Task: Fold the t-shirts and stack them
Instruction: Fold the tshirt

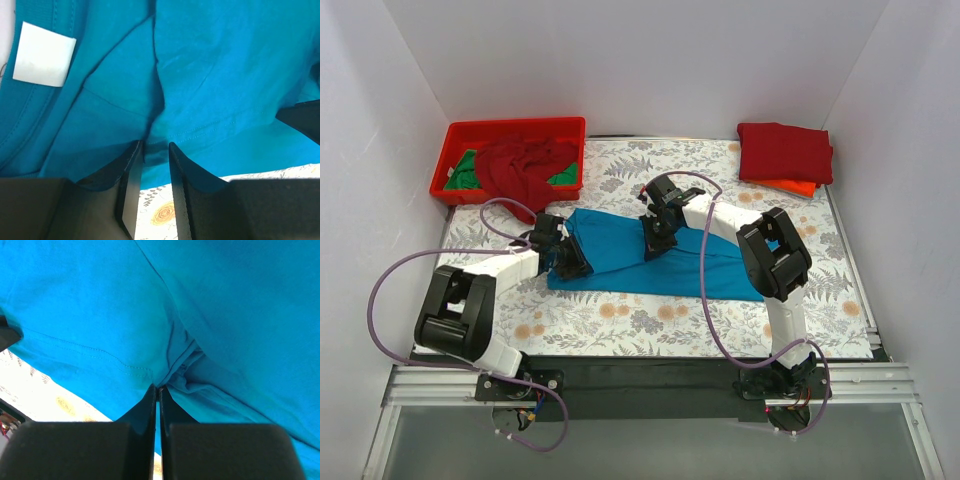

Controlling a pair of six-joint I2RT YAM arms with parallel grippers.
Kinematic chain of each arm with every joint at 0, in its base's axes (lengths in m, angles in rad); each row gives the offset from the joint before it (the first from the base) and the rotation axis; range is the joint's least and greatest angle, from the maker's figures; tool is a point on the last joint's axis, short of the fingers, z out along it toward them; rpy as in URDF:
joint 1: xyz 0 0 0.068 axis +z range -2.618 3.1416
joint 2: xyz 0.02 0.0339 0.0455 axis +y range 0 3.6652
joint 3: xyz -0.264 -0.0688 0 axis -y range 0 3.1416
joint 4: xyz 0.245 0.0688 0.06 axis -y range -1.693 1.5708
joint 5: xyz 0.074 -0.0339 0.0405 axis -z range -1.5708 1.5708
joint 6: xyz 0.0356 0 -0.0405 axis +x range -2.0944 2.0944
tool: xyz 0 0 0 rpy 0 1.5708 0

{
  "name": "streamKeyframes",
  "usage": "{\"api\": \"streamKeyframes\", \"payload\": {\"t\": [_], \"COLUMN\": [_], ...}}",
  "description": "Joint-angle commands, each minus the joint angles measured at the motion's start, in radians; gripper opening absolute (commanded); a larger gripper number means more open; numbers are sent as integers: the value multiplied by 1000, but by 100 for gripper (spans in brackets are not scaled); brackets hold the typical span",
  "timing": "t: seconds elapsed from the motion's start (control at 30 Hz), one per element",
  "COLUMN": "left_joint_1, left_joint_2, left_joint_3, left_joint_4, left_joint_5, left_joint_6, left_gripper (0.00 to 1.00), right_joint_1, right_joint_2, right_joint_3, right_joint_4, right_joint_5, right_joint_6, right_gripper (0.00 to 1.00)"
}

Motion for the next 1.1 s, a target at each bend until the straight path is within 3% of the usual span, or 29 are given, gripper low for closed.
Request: {"api": "streamKeyframes", "payload": {"t": [0.0, 0.1, 0.27, 0.37, 1.07], "left_joint_1": [0, 0, 0, 0, 0], "left_joint_2": [12, 26, 6, -12, -80], "left_joint_3": [23, 21, 21, 18, 23], "left_joint_4": [18, 27, 40, 35, -30], "left_joint_5": [-14, 0, 15, 17, 2], "left_joint_6": [7, 8, 10, 7, -15], "left_gripper": [26, 24, 5, 0, 2], "right_joint_1": [6, 6, 6, 6, 4], "right_joint_2": [-35, -35, -38, -43, -67], "right_joint_3": [13, 13, 16, 16, 24], "right_joint_4": [-3, -4, -4, -10, -40], "right_joint_5": [-17, -17, -15, -14, -12], "right_joint_6": [4, 4, 3, 6, 13], "right_gripper": [1, 1, 1, 1, 1]}}
